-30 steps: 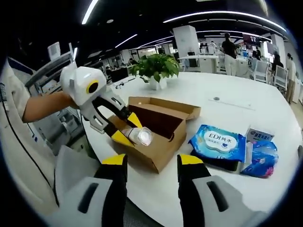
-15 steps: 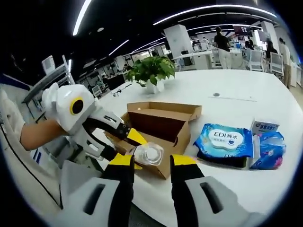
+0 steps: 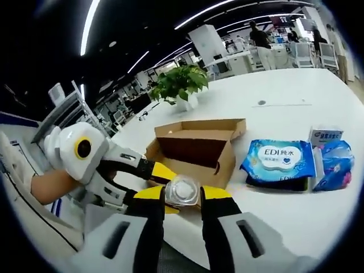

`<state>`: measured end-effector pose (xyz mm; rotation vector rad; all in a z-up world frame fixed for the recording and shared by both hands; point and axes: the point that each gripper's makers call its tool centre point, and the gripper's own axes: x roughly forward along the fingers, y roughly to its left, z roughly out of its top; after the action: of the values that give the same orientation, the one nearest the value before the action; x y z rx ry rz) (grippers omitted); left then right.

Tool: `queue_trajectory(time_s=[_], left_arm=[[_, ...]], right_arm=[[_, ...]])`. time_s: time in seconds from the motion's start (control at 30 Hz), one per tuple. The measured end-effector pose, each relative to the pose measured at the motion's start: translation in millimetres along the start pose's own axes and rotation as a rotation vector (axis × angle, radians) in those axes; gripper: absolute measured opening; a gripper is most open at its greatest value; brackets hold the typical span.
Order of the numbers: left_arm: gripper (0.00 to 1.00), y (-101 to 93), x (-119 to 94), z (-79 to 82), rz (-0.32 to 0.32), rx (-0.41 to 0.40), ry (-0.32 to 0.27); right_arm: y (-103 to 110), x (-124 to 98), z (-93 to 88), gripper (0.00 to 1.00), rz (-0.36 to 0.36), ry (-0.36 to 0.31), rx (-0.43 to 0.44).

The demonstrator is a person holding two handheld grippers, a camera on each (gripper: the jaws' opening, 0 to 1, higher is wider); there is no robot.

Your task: Operate the shoe box by opening the lid, removing the specified soft item, and placing it in the target area until the item is outside and the box remains undamaged.

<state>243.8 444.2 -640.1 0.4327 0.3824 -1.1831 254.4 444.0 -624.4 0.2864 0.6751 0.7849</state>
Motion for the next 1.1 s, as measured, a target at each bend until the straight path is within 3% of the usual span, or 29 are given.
queue_trajectory(time_s=[0.73,1.1], left_arm=[[0.2,1.7,4,-1.5,0.0,0.038,-0.013],[0.26,8.1,1,2.6,0.003,0.049,-0.032]], right_arm=[[-2,4,3.6,0.18,-0.014,0.03,0.082],[6,4,10.4,0.17,0.016,0.054,-0.01]])
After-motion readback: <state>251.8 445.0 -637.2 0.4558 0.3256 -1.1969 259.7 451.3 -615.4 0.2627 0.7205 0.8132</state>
